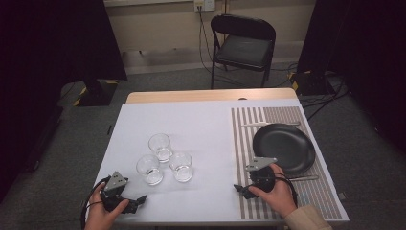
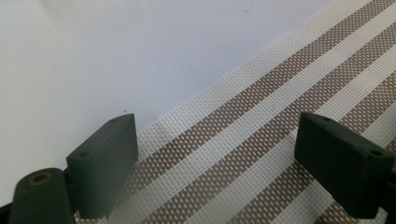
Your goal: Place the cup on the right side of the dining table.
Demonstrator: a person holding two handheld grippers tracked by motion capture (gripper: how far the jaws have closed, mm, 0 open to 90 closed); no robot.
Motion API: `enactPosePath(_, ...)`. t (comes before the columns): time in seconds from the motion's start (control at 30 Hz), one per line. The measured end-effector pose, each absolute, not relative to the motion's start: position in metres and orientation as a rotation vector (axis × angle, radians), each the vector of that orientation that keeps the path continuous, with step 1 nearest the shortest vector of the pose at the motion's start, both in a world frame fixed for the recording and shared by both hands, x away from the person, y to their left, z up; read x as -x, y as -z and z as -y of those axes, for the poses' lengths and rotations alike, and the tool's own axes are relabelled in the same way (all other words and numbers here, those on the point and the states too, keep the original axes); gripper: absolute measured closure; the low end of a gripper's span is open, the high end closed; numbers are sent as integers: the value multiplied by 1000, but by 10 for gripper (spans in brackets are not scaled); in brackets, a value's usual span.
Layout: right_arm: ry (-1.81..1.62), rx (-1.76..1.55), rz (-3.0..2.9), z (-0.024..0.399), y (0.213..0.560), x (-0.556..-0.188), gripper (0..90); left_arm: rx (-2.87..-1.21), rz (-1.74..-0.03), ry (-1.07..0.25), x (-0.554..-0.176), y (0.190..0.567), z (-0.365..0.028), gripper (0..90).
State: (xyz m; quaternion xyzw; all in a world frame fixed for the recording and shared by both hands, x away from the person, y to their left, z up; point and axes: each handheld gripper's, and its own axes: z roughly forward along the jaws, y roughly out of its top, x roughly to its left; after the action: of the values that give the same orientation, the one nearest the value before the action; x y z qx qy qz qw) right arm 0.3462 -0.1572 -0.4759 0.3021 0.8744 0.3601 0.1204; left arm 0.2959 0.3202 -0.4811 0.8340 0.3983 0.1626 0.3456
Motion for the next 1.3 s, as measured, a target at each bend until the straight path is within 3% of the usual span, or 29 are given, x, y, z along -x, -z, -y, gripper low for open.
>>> enactPosePath(1.3,-1085,-919,-2640,157,448,-361,145,-2161,-1030,-425,-295,482,-320,0)
